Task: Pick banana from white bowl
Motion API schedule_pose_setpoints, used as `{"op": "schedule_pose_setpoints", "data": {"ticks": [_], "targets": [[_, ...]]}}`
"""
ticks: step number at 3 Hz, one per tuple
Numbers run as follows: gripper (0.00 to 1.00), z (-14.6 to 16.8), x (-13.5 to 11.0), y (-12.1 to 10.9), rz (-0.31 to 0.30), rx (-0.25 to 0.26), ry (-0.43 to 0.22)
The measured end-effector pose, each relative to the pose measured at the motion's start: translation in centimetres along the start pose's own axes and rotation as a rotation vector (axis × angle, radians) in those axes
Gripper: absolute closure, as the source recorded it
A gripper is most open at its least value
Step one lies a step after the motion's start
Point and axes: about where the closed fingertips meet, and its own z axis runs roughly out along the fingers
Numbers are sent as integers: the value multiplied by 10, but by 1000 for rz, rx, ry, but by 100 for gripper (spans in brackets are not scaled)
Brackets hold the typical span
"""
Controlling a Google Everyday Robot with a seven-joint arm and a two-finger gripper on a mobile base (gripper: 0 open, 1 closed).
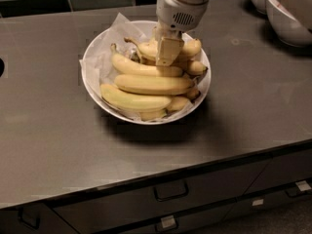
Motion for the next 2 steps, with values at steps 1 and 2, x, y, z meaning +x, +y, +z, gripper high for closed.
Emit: {"op": "schedule_pose_setpoints", "data": {"ticks": [1,2], "targets": [[67,0,0,0,0,0,0],[90,0,0,0,0,0,0]]}}
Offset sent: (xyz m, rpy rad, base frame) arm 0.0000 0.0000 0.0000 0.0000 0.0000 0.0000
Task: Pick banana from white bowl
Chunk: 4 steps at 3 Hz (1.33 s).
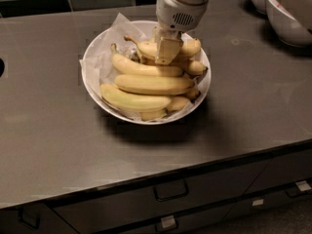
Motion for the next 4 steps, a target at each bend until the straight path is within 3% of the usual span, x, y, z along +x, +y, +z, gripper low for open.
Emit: {"op": "schedule_pose_setpoints", "data": {"ticks": [1,3,4], "targets": [[100,0,0,0,0,0,0],[100,-39,-27,2,-91,43,-52],[100,-57,-39,5,-148,62,-127]]}}
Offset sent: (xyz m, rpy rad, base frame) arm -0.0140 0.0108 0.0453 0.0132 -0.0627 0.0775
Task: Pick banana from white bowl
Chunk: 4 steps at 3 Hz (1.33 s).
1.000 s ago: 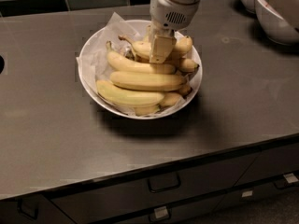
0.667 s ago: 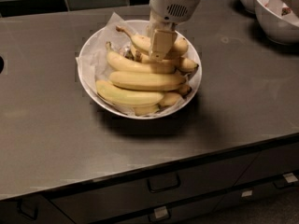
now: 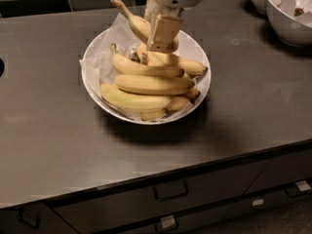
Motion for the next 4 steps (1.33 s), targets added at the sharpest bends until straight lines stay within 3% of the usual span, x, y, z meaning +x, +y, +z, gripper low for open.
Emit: {"op": "schedule_pose_setpoints", "data": {"ticks": [2,4], "targets": [[100,-20,11,16,-58,-50,-215],[100,-44,6,34,-107,-78,-343]]}}
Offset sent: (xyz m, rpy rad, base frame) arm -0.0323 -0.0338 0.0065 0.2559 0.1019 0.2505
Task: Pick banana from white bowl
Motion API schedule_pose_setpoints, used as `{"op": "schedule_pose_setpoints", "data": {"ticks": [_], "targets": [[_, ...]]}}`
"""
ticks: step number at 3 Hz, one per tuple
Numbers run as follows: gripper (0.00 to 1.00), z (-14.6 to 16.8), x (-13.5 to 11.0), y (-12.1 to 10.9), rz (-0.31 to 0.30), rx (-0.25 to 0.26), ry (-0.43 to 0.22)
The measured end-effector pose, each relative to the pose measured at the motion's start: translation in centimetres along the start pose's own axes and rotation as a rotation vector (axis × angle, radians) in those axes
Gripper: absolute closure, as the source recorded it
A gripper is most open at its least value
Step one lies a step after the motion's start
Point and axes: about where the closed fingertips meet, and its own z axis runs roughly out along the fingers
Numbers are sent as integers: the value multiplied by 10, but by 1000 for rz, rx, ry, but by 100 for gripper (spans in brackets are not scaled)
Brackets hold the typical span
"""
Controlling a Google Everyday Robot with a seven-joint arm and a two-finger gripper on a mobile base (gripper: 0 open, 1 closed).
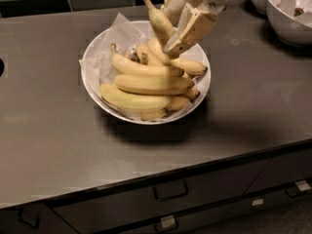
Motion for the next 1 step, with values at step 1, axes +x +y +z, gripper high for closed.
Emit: {"op": "schedule_pose_setpoints", "data": {"ticks": [1], "targets": [[100,0,0,0,0,0,0]]}}
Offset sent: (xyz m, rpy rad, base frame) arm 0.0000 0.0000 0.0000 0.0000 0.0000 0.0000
